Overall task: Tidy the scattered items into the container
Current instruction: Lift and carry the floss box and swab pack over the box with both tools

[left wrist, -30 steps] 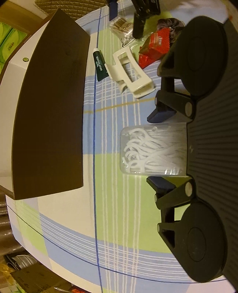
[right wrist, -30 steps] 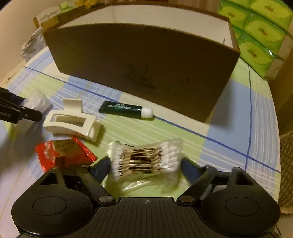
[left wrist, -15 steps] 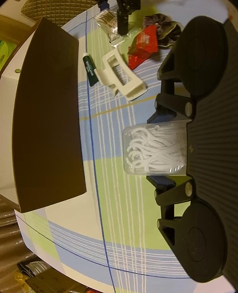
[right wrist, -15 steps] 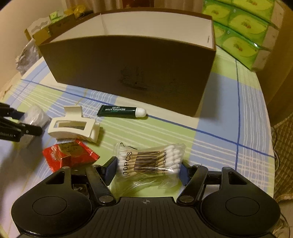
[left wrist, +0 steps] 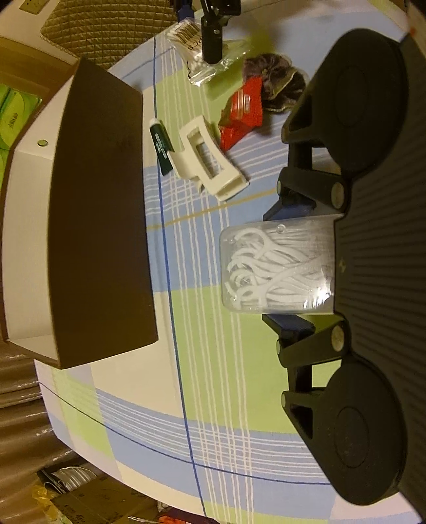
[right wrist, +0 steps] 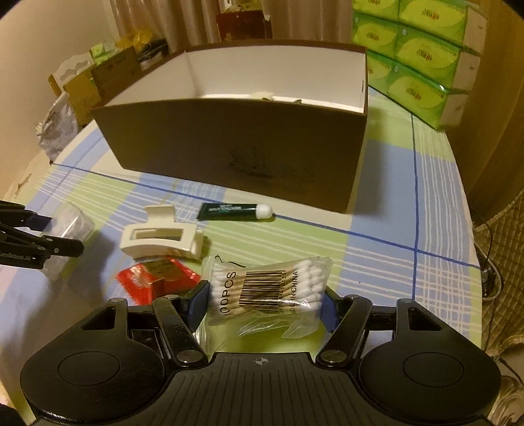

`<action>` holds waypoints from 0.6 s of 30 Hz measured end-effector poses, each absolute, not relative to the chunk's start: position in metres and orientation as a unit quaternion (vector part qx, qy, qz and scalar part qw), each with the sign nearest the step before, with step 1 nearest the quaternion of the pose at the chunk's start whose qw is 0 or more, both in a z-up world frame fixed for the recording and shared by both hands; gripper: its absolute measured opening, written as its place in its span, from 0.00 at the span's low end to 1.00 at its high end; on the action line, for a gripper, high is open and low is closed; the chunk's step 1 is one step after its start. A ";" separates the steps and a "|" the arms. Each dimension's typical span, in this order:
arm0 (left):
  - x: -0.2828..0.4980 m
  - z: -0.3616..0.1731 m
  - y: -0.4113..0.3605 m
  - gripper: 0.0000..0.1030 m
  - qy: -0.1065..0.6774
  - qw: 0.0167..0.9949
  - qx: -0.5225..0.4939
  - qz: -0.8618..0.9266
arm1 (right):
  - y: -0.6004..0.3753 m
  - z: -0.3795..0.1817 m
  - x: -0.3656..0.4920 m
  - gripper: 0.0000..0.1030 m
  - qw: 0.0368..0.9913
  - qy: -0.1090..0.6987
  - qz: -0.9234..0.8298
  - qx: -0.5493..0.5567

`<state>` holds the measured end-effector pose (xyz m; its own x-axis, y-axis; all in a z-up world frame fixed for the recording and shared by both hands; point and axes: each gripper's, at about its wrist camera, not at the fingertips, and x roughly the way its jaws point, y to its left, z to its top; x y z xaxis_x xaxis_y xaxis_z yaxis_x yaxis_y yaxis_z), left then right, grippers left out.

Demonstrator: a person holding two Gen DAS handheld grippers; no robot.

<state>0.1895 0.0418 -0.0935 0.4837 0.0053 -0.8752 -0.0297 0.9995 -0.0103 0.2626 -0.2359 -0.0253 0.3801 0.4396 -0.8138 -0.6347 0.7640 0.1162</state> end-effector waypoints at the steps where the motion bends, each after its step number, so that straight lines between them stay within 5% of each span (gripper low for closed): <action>1: 0.188 -0.091 0.041 0.51 0.506 0.862 -0.013 0.009 | -0.236 -0.023 0.260 0.62 0.823 0.451 0.329 -0.105; 18: 0.172 -0.042 0.030 0.51 0.469 0.882 -0.029 -0.035 | -0.219 0.013 0.242 0.62 0.814 0.429 0.382 -0.092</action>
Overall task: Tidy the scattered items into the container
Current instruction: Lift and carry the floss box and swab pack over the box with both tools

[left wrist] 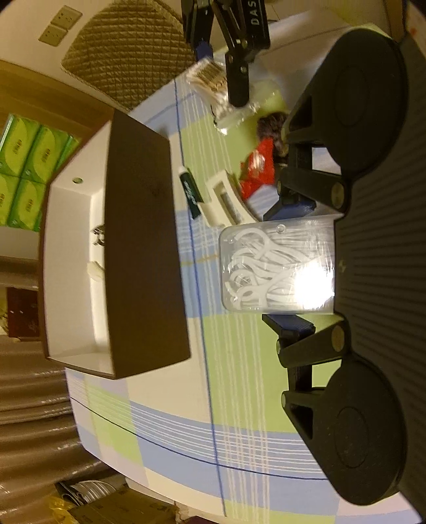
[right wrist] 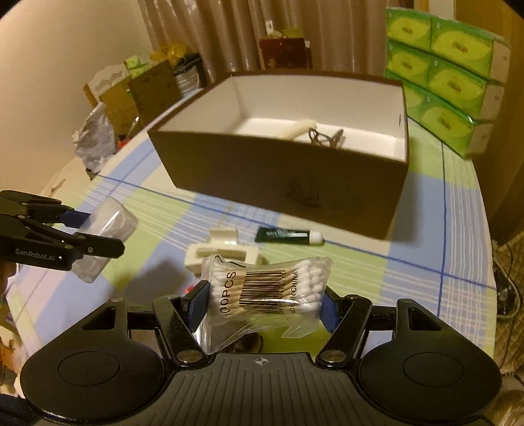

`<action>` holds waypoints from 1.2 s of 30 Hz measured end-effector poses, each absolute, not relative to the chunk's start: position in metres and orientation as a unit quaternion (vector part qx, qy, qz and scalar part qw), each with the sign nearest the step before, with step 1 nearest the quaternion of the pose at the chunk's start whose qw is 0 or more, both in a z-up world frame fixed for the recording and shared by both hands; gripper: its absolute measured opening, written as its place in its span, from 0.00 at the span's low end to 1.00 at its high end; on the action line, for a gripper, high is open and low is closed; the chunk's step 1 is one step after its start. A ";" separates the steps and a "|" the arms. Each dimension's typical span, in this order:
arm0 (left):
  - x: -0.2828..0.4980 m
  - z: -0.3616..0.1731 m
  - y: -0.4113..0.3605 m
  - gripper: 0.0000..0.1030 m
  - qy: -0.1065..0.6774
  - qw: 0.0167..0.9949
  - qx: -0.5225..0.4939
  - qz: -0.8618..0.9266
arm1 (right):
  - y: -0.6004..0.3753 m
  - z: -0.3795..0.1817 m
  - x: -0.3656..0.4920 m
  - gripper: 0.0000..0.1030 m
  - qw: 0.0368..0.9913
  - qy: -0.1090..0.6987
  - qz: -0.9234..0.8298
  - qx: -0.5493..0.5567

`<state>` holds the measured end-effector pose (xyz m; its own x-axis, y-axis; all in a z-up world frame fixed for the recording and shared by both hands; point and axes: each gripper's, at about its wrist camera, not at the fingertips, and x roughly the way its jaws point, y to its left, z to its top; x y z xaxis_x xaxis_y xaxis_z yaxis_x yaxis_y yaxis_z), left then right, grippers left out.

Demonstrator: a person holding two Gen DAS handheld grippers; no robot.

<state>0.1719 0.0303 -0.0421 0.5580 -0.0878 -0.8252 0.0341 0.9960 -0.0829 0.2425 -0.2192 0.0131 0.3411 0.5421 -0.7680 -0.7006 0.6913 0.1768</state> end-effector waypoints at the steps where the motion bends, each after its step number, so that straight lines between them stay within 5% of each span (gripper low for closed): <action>1: 0.173 -0.039 0.031 0.51 0.467 0.883 -0.029 -0.037 | -0.218 0.016 0.244 0.62 0.814 0.427 0.384 -0.092; 24: 0.254 0.021 0.041 0.51 0.407 0.911 0.017 -0.069 | -0.177 0.077 0.331 0.62 0.841 0.351 0.398 -0.104; 36: 0.340 0.027 0.059 0.51 0.407 0.910 0.036 -0.069 | -0.154 0.053 0.407 0.62 0.825 0.349 0.396 -0.202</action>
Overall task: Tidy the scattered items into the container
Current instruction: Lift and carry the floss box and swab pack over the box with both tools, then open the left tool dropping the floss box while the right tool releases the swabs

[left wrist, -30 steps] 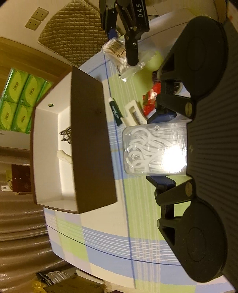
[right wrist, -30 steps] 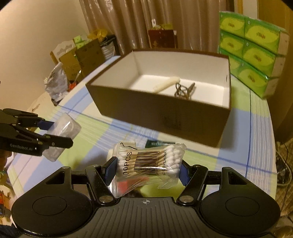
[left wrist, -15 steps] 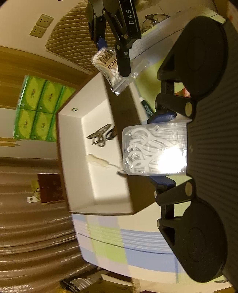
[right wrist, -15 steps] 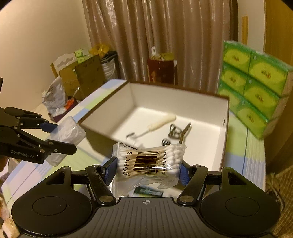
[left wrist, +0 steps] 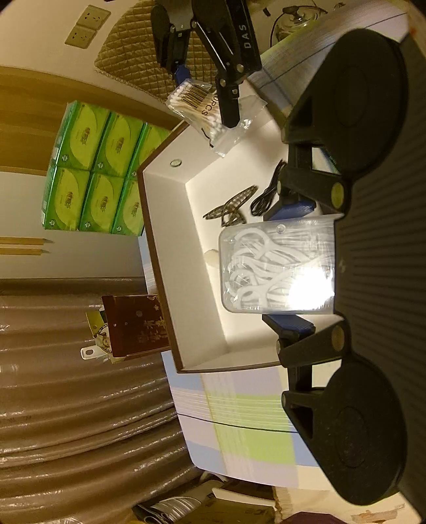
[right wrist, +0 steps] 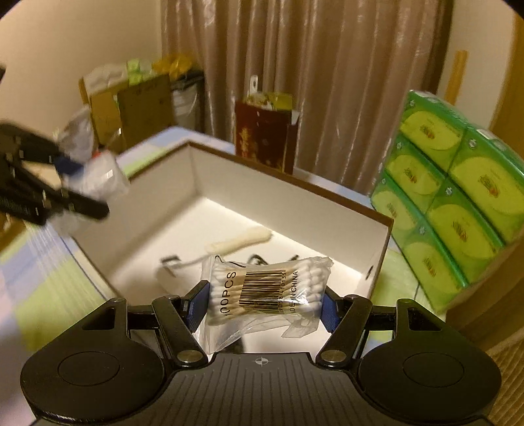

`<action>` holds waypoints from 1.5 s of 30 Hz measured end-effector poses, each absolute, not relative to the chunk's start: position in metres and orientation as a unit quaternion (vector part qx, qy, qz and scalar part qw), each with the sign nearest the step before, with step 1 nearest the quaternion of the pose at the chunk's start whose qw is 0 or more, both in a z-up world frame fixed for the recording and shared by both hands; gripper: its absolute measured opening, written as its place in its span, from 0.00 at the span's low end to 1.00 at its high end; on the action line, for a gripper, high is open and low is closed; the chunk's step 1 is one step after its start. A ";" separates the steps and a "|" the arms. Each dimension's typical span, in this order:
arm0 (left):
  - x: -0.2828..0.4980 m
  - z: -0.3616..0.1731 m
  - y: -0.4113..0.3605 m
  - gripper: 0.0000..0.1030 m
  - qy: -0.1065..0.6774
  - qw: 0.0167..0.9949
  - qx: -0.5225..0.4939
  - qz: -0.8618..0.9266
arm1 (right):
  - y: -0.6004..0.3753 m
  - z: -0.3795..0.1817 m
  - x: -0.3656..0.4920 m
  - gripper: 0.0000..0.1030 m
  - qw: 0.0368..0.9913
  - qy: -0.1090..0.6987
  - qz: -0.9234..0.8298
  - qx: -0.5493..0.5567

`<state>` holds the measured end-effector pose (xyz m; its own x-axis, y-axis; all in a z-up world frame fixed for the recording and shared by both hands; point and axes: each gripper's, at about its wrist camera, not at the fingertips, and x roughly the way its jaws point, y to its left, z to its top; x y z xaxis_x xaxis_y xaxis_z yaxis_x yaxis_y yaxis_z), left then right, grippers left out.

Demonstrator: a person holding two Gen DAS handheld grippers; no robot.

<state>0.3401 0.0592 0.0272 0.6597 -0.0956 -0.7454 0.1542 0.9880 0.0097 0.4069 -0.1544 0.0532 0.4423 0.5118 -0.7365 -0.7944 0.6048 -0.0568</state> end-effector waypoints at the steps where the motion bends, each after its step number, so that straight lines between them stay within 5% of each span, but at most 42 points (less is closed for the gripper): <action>1: 0.347 0.025 0.061 0.51 0.408 0.910 0.037 -0.069 | -0.153 0.048 0.412 0.62 0.820 0.352 0.398 -0.212; 15: 0.406 -0.020 0.072 0.51 0.448 0.891 0.035 -0.066 | -0.138 -0.007 0.444 0.63 0.740 0.384 0.431 -0.345; 45: 0.468 -0.087 0.066 0.52 0.499 0.861 0.096 -0.030 | -0.135 -0.010 0.458 0.78 0.767 0.384 0.425 -0.290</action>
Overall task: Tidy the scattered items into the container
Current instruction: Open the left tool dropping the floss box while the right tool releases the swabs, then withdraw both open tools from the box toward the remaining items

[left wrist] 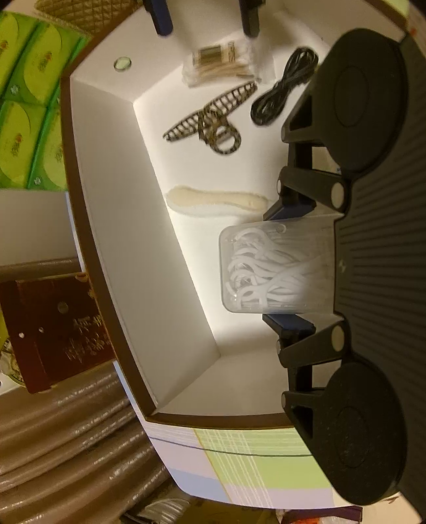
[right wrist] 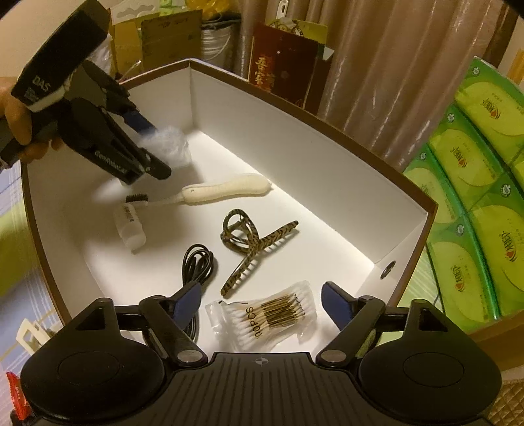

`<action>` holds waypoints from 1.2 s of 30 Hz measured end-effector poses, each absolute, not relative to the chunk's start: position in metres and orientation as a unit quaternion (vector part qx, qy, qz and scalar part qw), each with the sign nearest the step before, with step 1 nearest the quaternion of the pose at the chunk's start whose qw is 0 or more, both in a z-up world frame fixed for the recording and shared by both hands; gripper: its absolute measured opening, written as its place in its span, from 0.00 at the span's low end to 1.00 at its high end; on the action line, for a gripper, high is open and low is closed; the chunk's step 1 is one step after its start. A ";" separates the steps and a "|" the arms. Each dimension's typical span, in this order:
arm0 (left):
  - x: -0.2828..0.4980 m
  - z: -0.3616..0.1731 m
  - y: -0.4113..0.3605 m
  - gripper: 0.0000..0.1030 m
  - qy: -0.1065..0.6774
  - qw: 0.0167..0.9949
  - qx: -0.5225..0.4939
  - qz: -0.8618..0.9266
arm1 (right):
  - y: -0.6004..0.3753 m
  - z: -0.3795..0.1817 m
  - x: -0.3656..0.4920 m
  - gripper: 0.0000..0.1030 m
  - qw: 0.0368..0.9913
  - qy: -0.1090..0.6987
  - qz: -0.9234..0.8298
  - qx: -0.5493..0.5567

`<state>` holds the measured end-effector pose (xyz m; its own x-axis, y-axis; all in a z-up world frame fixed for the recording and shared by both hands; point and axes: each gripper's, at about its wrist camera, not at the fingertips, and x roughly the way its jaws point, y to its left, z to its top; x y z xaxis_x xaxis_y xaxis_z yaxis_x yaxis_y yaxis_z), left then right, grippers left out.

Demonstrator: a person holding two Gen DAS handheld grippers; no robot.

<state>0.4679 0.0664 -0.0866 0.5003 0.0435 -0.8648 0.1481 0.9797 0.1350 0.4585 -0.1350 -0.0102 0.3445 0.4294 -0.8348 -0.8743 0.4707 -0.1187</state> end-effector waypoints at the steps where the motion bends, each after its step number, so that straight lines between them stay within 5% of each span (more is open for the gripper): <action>1: 0.468 -0.088 0.066 0.55 0.498 0.861 0.098 -0.030 | -0.135 -0.010 0.458 0.79 0.768 0.383 0.425 -0.289; 9: 0.460 -0.077 0.058 0.67 0.478 0.870 0.114 -0.035 | -0.140 -0.004 0.457 0.84 0.776 0.380 0.425 -0.270; 11: 0.456 -0.071 0.057 0.77 0.473 0.873 0.116 -0.030 | -0.140 -0.002 0.456 0.84 0.777 0.381 0.425 -0.266; 36: 0.400 -0.021 0.061 0.88 0.484 0.872 0.062 -0.032 | -0.155 0.029 0.422 0.91 0.792 0.387 0.410 -0.236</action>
<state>0.4000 0.0614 -0.0211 0.5299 0.0050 -0.8481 0.1149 0.9903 0.0776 0.4217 -0.1548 0.0291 0.3646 0.4672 -0.8055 -0.8315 0.5527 -0.0559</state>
